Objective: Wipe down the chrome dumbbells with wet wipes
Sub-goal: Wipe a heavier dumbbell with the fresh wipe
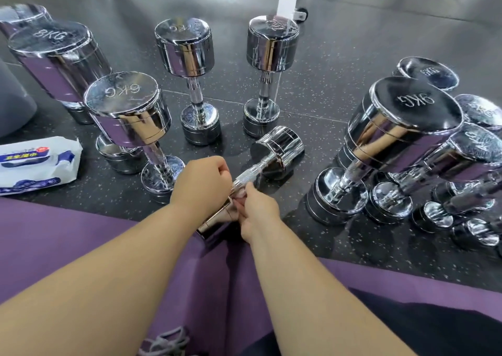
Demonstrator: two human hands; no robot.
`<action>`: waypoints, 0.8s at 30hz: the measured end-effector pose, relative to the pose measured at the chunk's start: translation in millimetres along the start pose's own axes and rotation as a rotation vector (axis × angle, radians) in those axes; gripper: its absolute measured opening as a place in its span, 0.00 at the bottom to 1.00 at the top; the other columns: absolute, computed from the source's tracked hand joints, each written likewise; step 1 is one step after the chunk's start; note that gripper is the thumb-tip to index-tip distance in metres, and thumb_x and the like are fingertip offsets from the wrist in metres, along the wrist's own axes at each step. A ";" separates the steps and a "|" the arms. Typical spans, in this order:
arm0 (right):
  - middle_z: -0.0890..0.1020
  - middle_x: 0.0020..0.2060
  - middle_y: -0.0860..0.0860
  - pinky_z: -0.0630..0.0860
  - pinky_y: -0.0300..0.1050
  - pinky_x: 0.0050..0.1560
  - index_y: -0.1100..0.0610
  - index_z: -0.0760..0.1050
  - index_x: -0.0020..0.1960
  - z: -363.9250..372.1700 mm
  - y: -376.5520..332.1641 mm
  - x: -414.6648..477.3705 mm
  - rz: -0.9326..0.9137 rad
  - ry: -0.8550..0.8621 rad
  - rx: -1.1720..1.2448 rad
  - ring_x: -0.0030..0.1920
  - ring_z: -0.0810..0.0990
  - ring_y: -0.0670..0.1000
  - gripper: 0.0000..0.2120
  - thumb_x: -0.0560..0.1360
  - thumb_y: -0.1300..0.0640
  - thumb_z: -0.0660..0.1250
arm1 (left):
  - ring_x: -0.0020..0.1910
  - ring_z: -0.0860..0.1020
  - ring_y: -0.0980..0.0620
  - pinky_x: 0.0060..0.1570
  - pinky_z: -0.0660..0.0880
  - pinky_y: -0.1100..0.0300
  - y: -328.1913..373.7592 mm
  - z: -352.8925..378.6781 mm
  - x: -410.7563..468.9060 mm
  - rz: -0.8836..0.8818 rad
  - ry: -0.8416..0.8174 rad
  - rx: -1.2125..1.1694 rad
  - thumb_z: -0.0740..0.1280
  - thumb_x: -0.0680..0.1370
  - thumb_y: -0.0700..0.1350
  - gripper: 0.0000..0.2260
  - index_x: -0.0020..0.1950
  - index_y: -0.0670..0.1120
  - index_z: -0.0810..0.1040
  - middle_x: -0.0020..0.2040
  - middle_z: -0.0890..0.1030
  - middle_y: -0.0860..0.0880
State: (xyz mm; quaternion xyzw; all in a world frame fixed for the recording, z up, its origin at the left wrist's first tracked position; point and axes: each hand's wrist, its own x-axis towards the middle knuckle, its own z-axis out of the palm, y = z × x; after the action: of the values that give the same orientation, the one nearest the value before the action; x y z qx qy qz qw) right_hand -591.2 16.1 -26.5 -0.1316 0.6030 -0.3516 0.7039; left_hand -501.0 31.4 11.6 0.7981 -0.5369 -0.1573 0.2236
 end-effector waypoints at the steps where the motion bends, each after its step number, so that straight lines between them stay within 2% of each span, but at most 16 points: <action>1: 0.78 0.29 0.53 0.81 0.40 0.41 0.59 0.71 0.37 0.4 -3.7 -1.6 0.013 -0.012 0.080 0.31 0.77 0.48 0.14 0.82 0.63 0.59 | 0.43 0.76 0.45 0.39 0.67 0.57 -1.9 -1.4 1.3 -0.011 0.001 -0.010 0.60 0.74 0.41 0.09 0.40 0.49 0.79 0.39 0.81 0.50; 3: 0.77 0.25 0.51 0.77 0.45 0.58 0.59 0.69 0.35 -7.0 -21.2 0.0 -0.010 -0.001 0.135 0.32 0.75 0.48 0.15 0.80 0.68 0.57 | 0.42 0.76 0.45 0.39 0.67 0.57 -4.3 -3.5 2.5 -0.025 0.007 -0.034 0.60 0.73 0.41 0.09 0.39 0.49 0.79 0.37 0.80 0.51; 6: 0.70 0.30 0.49 0.67 0.48 0.68 0.65 0.73 0.38 -17.4 -32.5 9.4 -0.172 0.021 0.029 0.32 0.68 0.42 0.13 0.80 0.68 0.58 | 0.42 0.75 0.46 0.39 0.67 0.57 -4.1 -3.5 2.4 -0.016 0.006 -0.043 0.60 0.73 0.41 0.09 0.39 0.49 0.79 0.36 0.80 0.53; 7: 0.68 0.32 0.47 0.68 0.48 0.69 0.69 0.74 0.41 -17.6 -27.6 9.1 -0.203 0.021 -0.038 0.34 0.67 0.41 0.11 0.80 0.69 0.58 | 0.42 0.75 0.46 0.39 0.66 0.58 -3.8 -3.0 2.7 -0.018 0.003 -0.036 0.60 0.73 0.41 0.09 0.39 0.49 0.79 0.36 0.80 0.53; 8: 0.68 0.32 0.46 0.72 0.46 0.64 0.70 0.76 0.43 -15.4 -19.8 9.2 -0.265 0.012 -0.074 0.35 0.66 0.41 0.10 0.79 0.71 0.59 | 0.42 0.75 0.47 0.40 0.66 0.58 -3.9 -2.8 3.3 -0.023 0.001 -0.033 0.60 0.73 0.42 0.09 0.39 0.49 0.79 0.36 0.80 0.53; 9: 0.69 0.31 0.45 0.74 0.39 0.53 0.66 0.78 0.44 -10.9 -14.9 5.7 -0.324 0.045 -0.089 0.34 0.67 0.41 0.08 0.77 0.71 0.61 | 0.42 0.75 0.47 0.40 0.66 0.58 -3.9 -3.3 4.2 -0.028 -0.002 -0.032 0.60 0.73 0.42 0.09 0.39 0.49 0.79 0.37 0.80 0.53; 11: 0.68 0.27 0.43 0.68 0.38 0.34 0.51 0.73 0.34 -3.8 -18.7 2.5 -0.535 0.288 -0.266 0.29 0.66 0.44 0.15 0.73 0.69 0.65 | 0.42 0.76 0.47 0.39 0.66 0.58 -4.1 -4.1 4.6 -0.037 0.000 -0.047 0.60 0.73 0.42 0.09 0.39 0.49 0.79 0.37 0.80 0.53; 13: 0.65 0.28 0.48 0.57 0.45 0.34 0.55 0.61 0.31 -2.9 -30.8 -1.3 -0.844 0.324 -0.768 0.30 0.61 0.49 0.15 0.72 0.67 0.61 | 0.42 0.76 0.46 0.38 0.66 0.57 -4.3 -4.6 2.3 -0.026 0.007 -0.050 0.60 0.73 0.41 0.09 0.39 0.49 0.79 0.36 0.80 0.52; 14: 0.66 0.31 0.49 0.57 0.46 0.36 0.55 0.61 0.33 -4.0 -36.9 -2.7 -0.934 0.300 -0.996 0.32 0.63 0.51 0.14 0.73 0.67 0.59 | 0.42 0.76 0.46 0.38 0.67 0.57 -3.7 -4.0 1.0 -0.015 0.005 -0.046 0.60 0.73 0.41 0.09 0.39 0.49 0.79 0.37 0.80 0.52; 15: 0.70 0.37 0.51 0.61 0.45 0.38 0.54 0.66 0.36 -6.1 -40.6 -1.7 -0.971 0.282 -1.185 0.36 0.69 0.53 0.12 0.75 0.67 0.58 | 0.42 0.76 0.46 0.38 0.68 0.57 -2.9 -3.8 1.2 -0.004 0.001 -0.038 0.60 0.73 0.41 0.09 0.39 0.49 0.79 0.37 0.80 0.51; 16: 0.74 0.47 0.53 0.66 0.47 0.41 0.56 0.72 0.45 -7.3 -40.6 0.4 -0.965 0.259 -1.321 0.43 0.74 0.55 0.09 0.77 0.67 0.57 | 0.42 0.76 0.46 0.39 0.68 0.57 -2.9 -3.5 2.1 -0.002 -0.002 -0.032 0.60 0.73 0.42 0.09 0.39 0.49 0.79 0.37 0.80 0.51; 17: 0.73 0.56 0.53 0.70 0.48 0.45 0.57 0.73 0.55 -7.9 -39.1 0.7 -0.931 0.248 -1.431 0.51 0.77 0.55 0.11 0.78 0.67 0.57 | 0.42 0.76 0.46 0.39 0.68 0.57 -3.2 -3.2 2.8 -0.005 -0.006 -0.028 0.60 0.73 0.42 0.09 0.39 0.49 0.79 0.38 0.81 0.50; 18: 0.70 0.62 0.53 0.72 0.47 0.48 0.57 0.71 0.60 -9.1 -37.6 -2.4 -0.891 0.239 -1.480 0.55 0.77 0.56 0.14 0.78 0.67 0.57 | 0.42 0.75 0.45 0.39 0.67 0.57 -3.4 -3.1 3.2 -0.006 -0.011 -0.026 0.60 0.73 0.42 0.08 0.39 0.49 0.78 0.39 0.81 0.50; 19: 0.70 0.63 0.51 0.72 0.47 0.47 0.57 0.70 0.60 -11.7 -35.9 -4.6 -0.901 0.226 -1.501 0.54 0.77 0.55 0.13 0.78 0.67 0.56 | 0.42 0.75 0.45 0.39 0.66 0.58 -3.2 -2.9 3.2 -0.002 -0.015 -0.026 0.60 0.74 0.42 0.08 0.39 0.50 0.78 0.39 0.81 0.50; 22: 0.72 0.56 0.52 0.64 0.44 0.41 0.52 0.64 0.48 -17.7 -38.9 -6.7 -0.954 0.202 -1.522 0.46 0.74 0.55 0.12 0.75 0.69 0.57 | 0.42 0.75 0.45 0.39 0.66 0.58 -2.8 -2.8 0.0 0.010 -0.011 -0.024 0.60 0.74 0.42 0.08 0.39 0.50 0.78 0.39 0.80 0.50; 24: 0.74 0.57 0.53 0.68 0.45 0.42 0.53 0.69 0.50 -15.7 -47.9 -9.6 -0.948 0.193 -1.647 0.53 0.77 0.56 0.11 0.76 0.68 0.58 | 0.42 0.75 0.45 0.39 0.66 0.58 -1.1 -2.7 -0.7 0.015 -0.010 -0.019 0.60 0.74 0.42 0.08 0.40 0.50 0.78 0.39 0.80 0.50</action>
State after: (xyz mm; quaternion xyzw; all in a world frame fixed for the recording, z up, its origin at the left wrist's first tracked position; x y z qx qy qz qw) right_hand -622.4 -8.3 6.2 -0.7867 0.6006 -0.0746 0.1217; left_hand -499.0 33.0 13.3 0.7909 -0.5427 -0.1648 0.2297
